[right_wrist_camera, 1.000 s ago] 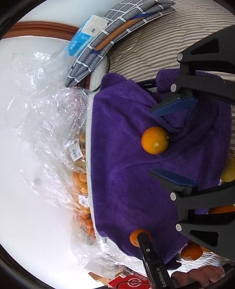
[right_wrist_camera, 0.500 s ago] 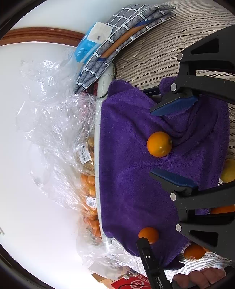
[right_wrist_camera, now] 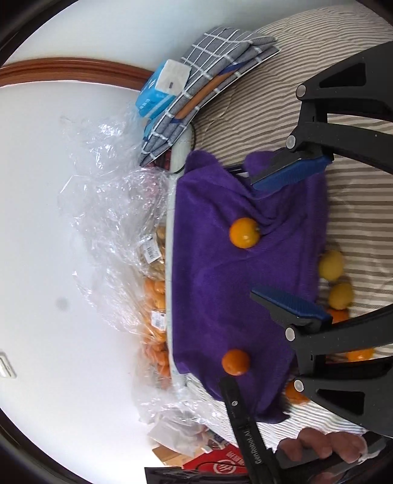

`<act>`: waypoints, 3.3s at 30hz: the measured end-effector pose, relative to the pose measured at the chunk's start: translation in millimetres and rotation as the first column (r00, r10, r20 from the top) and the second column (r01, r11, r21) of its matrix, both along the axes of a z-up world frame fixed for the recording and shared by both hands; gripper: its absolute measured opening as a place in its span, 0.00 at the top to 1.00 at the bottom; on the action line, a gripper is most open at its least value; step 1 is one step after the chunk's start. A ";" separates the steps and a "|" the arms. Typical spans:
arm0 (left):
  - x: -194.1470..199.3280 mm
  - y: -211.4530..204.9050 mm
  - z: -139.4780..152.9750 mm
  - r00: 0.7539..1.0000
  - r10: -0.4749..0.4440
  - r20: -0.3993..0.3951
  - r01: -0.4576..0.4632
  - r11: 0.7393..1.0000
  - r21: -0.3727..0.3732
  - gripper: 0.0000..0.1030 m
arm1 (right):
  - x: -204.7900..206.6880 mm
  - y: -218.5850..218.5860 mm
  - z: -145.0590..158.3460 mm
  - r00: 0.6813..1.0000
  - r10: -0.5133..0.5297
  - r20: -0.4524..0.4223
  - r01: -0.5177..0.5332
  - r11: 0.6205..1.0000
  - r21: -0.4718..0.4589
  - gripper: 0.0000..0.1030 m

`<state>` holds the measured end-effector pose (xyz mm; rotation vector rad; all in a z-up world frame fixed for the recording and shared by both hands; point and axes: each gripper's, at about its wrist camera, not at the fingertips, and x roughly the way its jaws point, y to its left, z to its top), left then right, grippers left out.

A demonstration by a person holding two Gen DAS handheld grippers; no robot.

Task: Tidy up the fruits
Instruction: 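Grasp a small yellow fruit with the right gripper while the left grasps a large orange, then carry the yellow fruit and the orange onto the purple towel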

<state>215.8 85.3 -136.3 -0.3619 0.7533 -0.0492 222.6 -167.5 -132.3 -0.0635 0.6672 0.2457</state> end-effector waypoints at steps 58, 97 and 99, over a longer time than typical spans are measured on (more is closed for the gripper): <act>-44.6 4.2 -41.3 0.989 -0.096 -0.112 0.083 0.989 -0.120 0.45 | -38.3 -28.9 -70.6 0.986 -0.005 -0.167 0.007 1.000 0.016 0.74; -60.7 9.7 -49.0 0.999 -0.019 -0.050 0.021 0.999 0.036 0.57 | -43.2 -15.7 -69.5 0.991 -0.010 -0.132 -0.002 0.996 -0.089 0.73; -60.8 8.7 -49.1 0.998 -0.022 -0.051 0.024 0.999 0.043 0.55 | -44.2 -14.1 -69.3 0.992 -0.014 -0.125 0.001 0.994 -0.105 0.73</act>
